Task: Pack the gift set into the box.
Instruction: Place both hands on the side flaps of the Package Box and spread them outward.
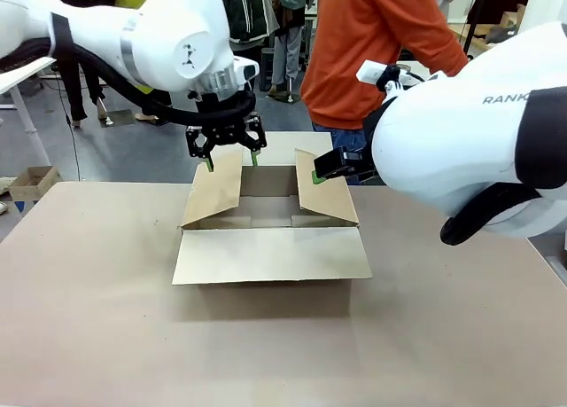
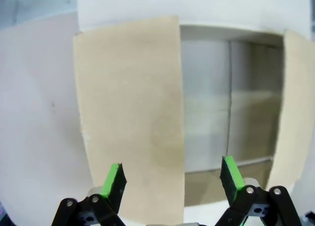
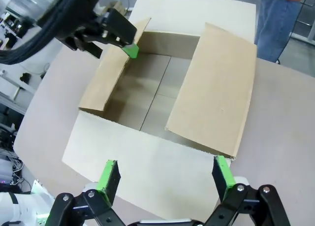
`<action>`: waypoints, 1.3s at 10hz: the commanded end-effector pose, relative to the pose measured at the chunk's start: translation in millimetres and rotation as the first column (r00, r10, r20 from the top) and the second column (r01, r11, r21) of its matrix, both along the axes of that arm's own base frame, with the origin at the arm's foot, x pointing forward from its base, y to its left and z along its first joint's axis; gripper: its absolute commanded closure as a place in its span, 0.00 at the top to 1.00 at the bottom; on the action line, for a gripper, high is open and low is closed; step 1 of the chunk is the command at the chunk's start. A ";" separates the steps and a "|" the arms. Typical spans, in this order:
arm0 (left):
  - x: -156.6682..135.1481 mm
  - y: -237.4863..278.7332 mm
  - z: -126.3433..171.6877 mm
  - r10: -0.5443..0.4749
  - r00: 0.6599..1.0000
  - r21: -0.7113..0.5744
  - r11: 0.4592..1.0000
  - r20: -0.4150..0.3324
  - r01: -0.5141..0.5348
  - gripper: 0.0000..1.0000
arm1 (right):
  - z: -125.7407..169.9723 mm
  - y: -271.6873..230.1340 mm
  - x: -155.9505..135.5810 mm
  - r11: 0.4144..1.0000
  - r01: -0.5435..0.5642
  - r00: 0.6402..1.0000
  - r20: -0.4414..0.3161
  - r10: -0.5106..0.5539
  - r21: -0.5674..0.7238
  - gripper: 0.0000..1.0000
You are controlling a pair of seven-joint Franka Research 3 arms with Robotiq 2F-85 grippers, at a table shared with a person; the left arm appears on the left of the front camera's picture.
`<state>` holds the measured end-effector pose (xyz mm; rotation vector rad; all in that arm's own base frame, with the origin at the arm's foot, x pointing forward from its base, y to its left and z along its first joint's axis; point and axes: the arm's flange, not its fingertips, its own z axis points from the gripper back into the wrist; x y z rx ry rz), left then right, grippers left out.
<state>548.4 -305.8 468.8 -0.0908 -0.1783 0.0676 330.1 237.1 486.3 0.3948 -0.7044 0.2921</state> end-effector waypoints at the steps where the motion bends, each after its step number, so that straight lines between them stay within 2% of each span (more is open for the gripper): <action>1: 1.8 -14.5 -16.2 0.072 0.997 0.127 0.989 0.027 -0.074 1.00 | 4.1 -0.4 -0.3 1.000 0.006 1.000 0.001 -0.006 -0.008 1.00; 2: 4.0 -14.5 -25.3 0.067 0.997 0.176 0.982 0.025 -0.071 1.00 | 4.1 -0.4 -0.3 1.000 0.006 1.000 0.001 -0.006 -0.008 1.00; 3: 5.3 -12.5 -31.5 0.087 0.994 0.220 0.971 0.060 -0.098 1.00 | 4.1 -0.4 -0.3 1.000 0.006 1.000 0.001 -0.006 -0.008 1.00; 6: 3.2 -14.3 -43.1 0.065 0.993 0.299 0.950 0.097 -0.091 1.00 | 4.1 -0.4 -0.3 1.000 0.006 1.000 0.001 -0.006 -0.008 1.00; 8: 2.2 -13.7 -45.2 0.041 0.996 0.340 0.938 0.084 -0.067 1.00 | 4.1 -0.4 -0.3 1.000 0.006 1.000 0.001 -0.006 -0.008 1.00; 13: -10.1 7.3 -19.6 0.033 0.987 0.364 0.927 0.154 -0.088 1.00 | 4.1 -0.4 -0.3 1.000 0.006 1.000 0.001 -0.006 -0.008 1.00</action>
